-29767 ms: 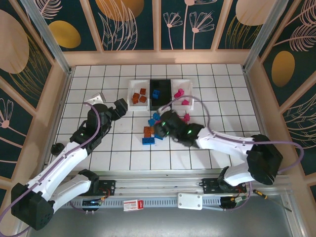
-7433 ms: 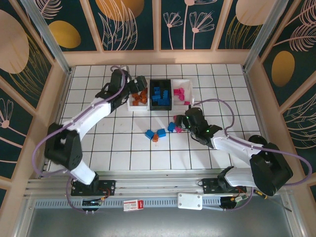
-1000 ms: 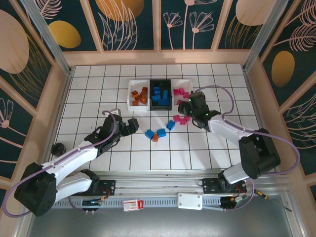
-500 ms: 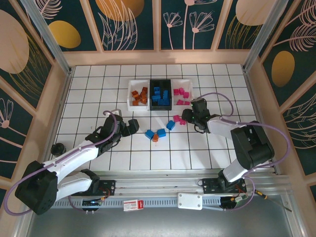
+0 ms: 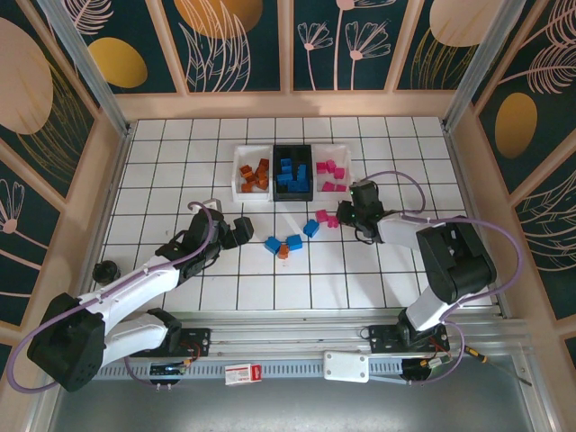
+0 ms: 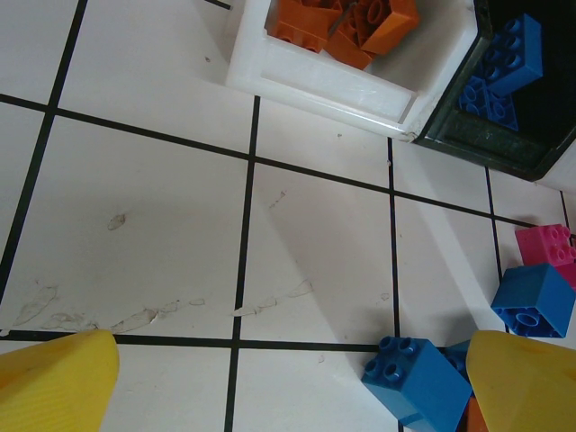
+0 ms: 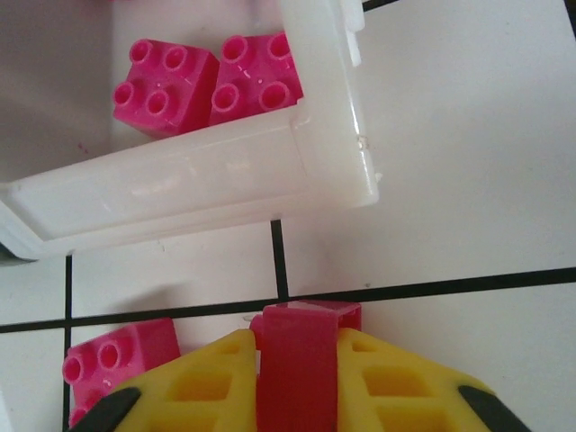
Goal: Sort the legos into containers by color
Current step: Pick up the lego from the center of the table, then place the lego in the container.
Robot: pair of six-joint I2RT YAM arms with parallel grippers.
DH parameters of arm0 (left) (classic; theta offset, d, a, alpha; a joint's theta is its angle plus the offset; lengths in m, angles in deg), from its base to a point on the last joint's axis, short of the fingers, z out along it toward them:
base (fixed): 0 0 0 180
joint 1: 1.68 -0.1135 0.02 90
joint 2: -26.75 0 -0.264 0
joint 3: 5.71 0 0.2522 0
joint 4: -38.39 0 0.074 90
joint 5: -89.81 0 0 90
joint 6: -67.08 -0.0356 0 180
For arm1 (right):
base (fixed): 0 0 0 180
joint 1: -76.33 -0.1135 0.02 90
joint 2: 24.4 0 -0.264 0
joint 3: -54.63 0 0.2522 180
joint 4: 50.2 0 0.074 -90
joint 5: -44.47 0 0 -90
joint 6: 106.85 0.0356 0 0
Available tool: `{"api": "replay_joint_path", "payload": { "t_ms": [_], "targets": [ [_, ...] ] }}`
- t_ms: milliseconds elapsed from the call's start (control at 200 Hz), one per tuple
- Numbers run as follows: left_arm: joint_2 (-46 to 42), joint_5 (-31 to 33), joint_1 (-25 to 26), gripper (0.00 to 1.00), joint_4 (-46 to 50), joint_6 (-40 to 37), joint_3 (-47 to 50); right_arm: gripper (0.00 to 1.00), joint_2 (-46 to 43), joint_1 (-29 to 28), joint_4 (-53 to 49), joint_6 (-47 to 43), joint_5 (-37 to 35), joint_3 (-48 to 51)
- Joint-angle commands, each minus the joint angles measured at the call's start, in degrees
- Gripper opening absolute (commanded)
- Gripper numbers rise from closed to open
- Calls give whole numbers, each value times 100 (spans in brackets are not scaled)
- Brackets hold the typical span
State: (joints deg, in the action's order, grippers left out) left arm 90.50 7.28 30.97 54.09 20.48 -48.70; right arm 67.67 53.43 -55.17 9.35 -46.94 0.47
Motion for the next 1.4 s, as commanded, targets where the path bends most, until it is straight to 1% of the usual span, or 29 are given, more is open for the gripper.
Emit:
{"api": "replay_joint_path", "payload": {
  "t_ms": [0, 135, 265, 365, 455, 586, 711, 876, 1066, 1091, 1156, 1216, 1256, 1316, 1396],
  "targets": [
    [19, -95, 21, 99, -79, 21, 14, 17, -397, 41, -135, -61, -96, 245],
    [50, -95, 16, 99, -88, -6, -3, 14, -1196, 21, -418, -75, -118, 486],
    [100, -105, 15, 99, -131, -25, -21, 14, -2047, -75, -791, -132, -83, 528],
    [175, -139, 18, 99, -160, -33, -39, 14, -2477, -196, -1010, -191, -23, 262],
    [226, -181, 20, 99, -206, -33, -32, 14, -2514, -342, -1052, -259, -1, -148],
    [244, -243, 22, 99, -221, -25, -8, 15, -1981, -377, -795, -277, -88, -721],
    [187, -287, 20, 99, -187, -63, 11, 15, -988, -317, -453, -320, -287, -1354],
    [173, -426, 20, 99, -110, -149, -20, 15, 358, -186, -433, -334, -182, -2341],
    [235, -500, 22, 99, -53, -242, -69, 16, 1254, -137, -601, -348, -76, -3120],
    [246, -521, 29, 99, -53, -260, -80, 17, 1339, -136, -607, -338, -78, -3167],
    [286, -586, 18, 98, -68, -321, -107, 27, 1486, -107, -636, -277, -47, -3257],
    [317, -681, 27, 98, -79, -382, -154, 42, 1555, -96, -655, -248, -40, -3297],
    [332, -741, 31, 99, -75, -427, -193, 50, 1544, -94, -654, -230, -41, -3282],
    [367, -800, 44, 99, -67, -512, -285, 55, 1461, -97, -643, -204, -82, -3202],
    [424, -811, 148, 98, -35, -595, -455, 56, 1200, -92, -576, -155, -168, -2947]
  ]
}}
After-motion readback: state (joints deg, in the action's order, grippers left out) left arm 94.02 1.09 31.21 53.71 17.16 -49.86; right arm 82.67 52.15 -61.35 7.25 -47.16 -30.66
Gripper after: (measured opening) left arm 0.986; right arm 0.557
